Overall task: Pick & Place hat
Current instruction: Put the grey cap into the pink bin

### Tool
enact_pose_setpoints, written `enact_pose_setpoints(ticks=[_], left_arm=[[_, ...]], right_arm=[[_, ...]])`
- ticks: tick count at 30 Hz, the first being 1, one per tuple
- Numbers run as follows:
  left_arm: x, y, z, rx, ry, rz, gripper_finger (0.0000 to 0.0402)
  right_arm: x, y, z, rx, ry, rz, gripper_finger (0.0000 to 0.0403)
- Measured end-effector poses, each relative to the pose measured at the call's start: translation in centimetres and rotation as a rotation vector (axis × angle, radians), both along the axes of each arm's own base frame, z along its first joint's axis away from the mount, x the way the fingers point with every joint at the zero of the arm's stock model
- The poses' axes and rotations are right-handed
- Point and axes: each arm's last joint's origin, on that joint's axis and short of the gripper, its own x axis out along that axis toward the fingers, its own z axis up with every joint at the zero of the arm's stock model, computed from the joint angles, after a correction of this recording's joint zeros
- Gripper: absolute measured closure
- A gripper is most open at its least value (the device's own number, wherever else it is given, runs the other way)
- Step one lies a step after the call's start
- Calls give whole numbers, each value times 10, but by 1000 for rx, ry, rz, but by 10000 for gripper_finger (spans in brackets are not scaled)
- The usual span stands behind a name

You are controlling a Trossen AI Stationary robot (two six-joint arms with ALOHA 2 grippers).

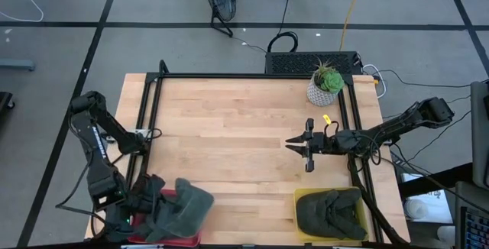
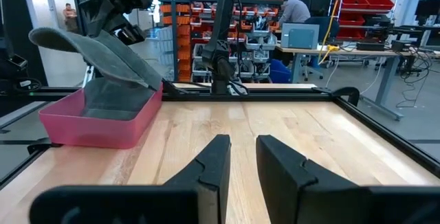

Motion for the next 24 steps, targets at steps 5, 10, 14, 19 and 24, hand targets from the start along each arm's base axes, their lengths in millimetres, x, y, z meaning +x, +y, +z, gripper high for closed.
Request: enact_pose_setpoints(ticks=[5, 10, 14, 19, 24], left_arm=[[2, -2, 3, -70, -29, 42, 391], [9, -11, 9, -136, -98, 15, 395], [12, -26, -2, -157, -95, 14, 389], [7, -43, -20, -170, -78, 32, 396], [1, -50, -28, -184, -88, 72, 391]], right_arm=[[0, 0, 0, 2, 0, 0, 344], [0, 0, 0, 0, 0, 0, 344], [0, 0, 0, -6, 0, 0, 344], [0, 0, 0, -30, 0, -1, 344], [1, -4, 3, -28, -22, -22, 344]])
